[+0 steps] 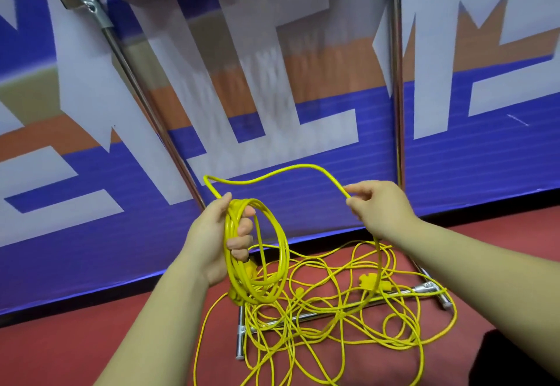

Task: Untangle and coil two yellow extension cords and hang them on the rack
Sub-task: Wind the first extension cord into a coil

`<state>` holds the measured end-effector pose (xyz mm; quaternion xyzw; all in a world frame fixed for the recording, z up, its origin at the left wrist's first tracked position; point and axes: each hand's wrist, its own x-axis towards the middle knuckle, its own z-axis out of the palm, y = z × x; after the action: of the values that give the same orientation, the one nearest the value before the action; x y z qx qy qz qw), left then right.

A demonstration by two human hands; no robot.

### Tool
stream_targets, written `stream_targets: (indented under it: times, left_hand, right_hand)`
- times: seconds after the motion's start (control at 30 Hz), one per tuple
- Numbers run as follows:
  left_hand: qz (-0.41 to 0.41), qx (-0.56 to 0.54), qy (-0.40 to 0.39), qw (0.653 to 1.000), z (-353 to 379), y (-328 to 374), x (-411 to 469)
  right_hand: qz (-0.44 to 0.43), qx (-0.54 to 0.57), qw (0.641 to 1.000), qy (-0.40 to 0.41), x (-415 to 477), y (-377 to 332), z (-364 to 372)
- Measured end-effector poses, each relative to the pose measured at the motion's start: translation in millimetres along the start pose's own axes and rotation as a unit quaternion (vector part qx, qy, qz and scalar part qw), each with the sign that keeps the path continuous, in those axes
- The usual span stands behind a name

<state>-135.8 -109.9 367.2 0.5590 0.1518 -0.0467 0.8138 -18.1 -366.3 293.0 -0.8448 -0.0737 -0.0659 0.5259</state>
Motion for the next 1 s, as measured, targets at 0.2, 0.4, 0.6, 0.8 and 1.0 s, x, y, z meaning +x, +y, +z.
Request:
stream_targets:
  times: [0.2, 0.4, 0.6, 0.8, 1.0]
  left_hand:
    - [0.012, 0.092, 0.004, 0.996, -1, 4, -5]
    - [0.033, 0.281, 0.105, 0.953, -7, -5, -1]
    - [0.067, 0.336, 0.151, 0.927, -21, -8, 3]
    - [0.096, 0.2, 0.112, 0.969, -20, -9, 3]
    - [0.134, 0.084, 0.091, 0.983, -18, -12, 9]
  right_hand:
    - [-0.03, -0.207, 0.97, -0.122, -8, 12, 9]
    - [-0.072, -0.329, 0.908, -0.251, -17, 17, 23]
    - [-0.135, -0.385, 0.845, -0.347, -31, 11, 38]
    - [-0.182, -0.36, 0.807, -0.431, -47, -8, 42]
    - [-0.23, -0.279, 0.801, -0.477, -51, -31, 25]
